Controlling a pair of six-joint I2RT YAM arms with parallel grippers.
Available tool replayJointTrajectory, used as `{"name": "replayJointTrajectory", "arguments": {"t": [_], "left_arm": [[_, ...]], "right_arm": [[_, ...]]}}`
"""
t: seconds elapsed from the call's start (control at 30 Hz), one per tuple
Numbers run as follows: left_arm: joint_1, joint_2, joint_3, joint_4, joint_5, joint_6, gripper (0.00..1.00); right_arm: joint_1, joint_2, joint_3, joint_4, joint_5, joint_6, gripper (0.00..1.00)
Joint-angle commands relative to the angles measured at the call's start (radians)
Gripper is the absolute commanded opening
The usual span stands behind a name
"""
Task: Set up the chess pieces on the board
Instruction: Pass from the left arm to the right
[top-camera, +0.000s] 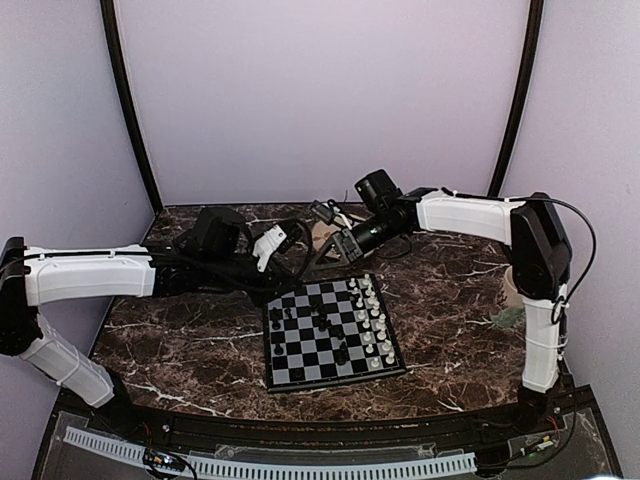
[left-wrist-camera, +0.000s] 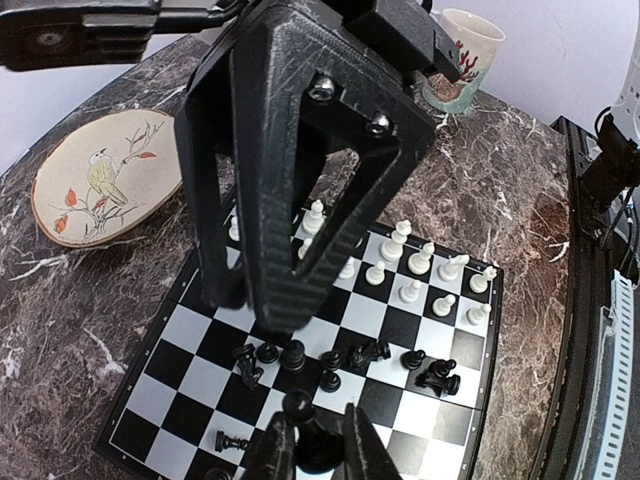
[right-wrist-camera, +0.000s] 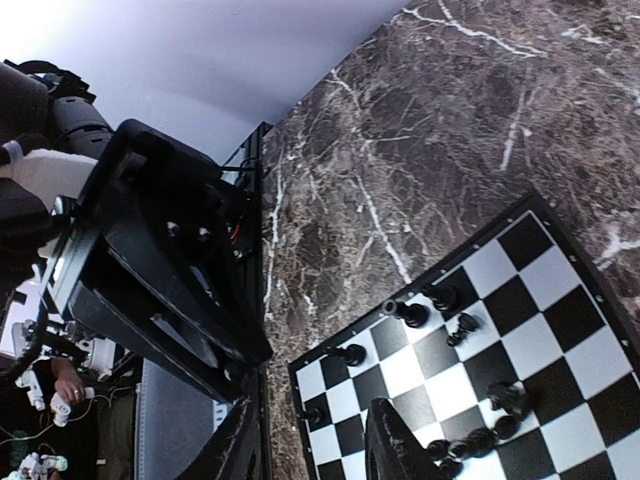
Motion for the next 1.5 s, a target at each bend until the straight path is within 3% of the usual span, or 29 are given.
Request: {"name": "replayJointTrajectory", "arguments": {"t": [0.0, 0.3, 0.83, 1.27, 1.47], "left_arm": [[-0.017, -0.014, -0.006, 0.018, 0.01, 0.036, 0.13], [-0.021, -0.004, 0.001, 0.014, -0.005, 0.041, 0.13], [-0.023, -0.003, -0.003, 0.013, -0.04, 0.034, 0.13], [-0.023, 0.004, -0.005, 0.021, -0.028, 0.033, 0.13], [-0.023, 0.004, -0.004, 0.011, -0.027, 0.044, 0.17]], "right_arm": [[0.029, 0.022, 0.043, 0.057, -0.112, 0.099, 0.36], [0.052, 0.038, 0.032, 0.097, -0.139, 0.136, 0.34], [0.085, 0.053, 0.042, 0.021, -0.141, 0.058, 0.29], [0.087, 0.058, 0.051, 0.013, -0.145, 0.044, 0.09], [0.086, 0.061, 0.058, 0.012, -0.131, 0.037, 0.05]]}}
